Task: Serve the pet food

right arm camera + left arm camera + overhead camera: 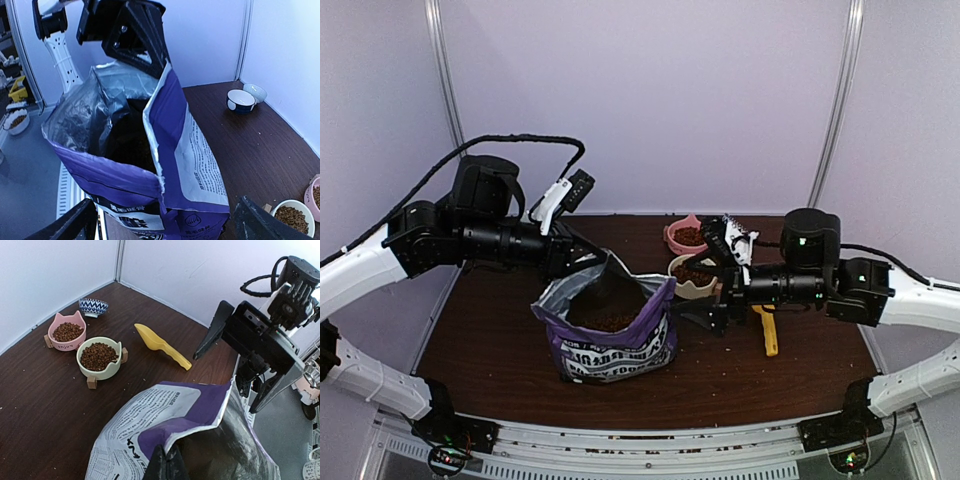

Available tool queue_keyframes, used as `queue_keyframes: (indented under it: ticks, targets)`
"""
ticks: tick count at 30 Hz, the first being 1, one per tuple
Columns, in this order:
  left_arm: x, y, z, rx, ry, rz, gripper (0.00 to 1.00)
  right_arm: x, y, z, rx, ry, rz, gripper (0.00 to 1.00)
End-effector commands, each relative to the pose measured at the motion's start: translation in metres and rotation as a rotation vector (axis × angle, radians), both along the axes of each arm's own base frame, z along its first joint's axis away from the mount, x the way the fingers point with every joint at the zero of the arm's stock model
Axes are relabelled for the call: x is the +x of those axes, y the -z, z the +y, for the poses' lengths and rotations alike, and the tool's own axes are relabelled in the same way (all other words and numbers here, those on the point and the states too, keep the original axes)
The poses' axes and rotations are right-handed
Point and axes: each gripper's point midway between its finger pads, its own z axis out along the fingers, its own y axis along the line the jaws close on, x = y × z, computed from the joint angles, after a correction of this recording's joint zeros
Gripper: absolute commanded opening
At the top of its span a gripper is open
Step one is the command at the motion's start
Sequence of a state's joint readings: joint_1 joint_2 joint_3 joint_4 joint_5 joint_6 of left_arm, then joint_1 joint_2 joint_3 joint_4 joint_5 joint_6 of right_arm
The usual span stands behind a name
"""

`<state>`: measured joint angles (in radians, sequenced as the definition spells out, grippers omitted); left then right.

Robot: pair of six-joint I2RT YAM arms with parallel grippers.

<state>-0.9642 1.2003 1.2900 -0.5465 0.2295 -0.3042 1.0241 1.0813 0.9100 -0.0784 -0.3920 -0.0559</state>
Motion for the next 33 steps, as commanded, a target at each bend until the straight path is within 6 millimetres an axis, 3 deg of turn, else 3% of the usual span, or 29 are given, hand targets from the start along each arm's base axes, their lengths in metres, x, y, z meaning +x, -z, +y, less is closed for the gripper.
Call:
queue_keyframes:
  ticks: [1, 8, 13, 18, 21, 24, 27, 31, 33]
  targets:
    - [0.001, -0.054, -0.004, -0.142, 0.017, -0.11, 0.0, -0.002, 0.005, 0.008, -0.074, -0.052, -0.138, 0.97]
    - [0.002, -0.052, -0.008, -0.136, 0.021, -0.107, 0.0, -0.004, 0.018, 0.027, -0.139, -0.102, -0.22, 0.97]
    - [-0.001, -0.052, -0.01, -0.138, 0.044, -0.099, 0.0, 0.014, 0.016, 0.039, -0.101, -0.02, -0.229, 0.93]
    - [-0.006, -0.052, -0.006, -0.149, 0.056, -0.101, 0.03, 0.027, 0.001, 0.045, -0.011, 0.058, -0.176, 0.53]
    - [-0.011, -0.048, -0.005, -0.139, 0.077, -0.094, 0.3, 0.025, -0.009, 0.044, 0.027, 0.056, -0.139, 0.32]
    - [-0.013, -0.036, -0.003, -0.082, 0.093, -0.082, 0.56, 0.019, -0.022, 0.04, 0.073, 0.036, -0.092, 0.02]
    - [-0.017, -0.023, -0.005, -0.021, 0.134, -0.066, 0.79, 0.013, -0.033, 0.034, 0.132, 0.012, -0.046, 0.0]
    - [-0.026, -0.008, -0.009, 0.063, 0.203, -0.057, 0.96, 0.006, -0.048, 0.025, 0.213, -0.02, 0.007, 0.0]
    - [-0.031, -0.002, -0.011, 0.102, 0.232, -0.061, 0.98, 0.004, -0.055, 0.02, 0.257, -0.038, 0.044, 0.0]
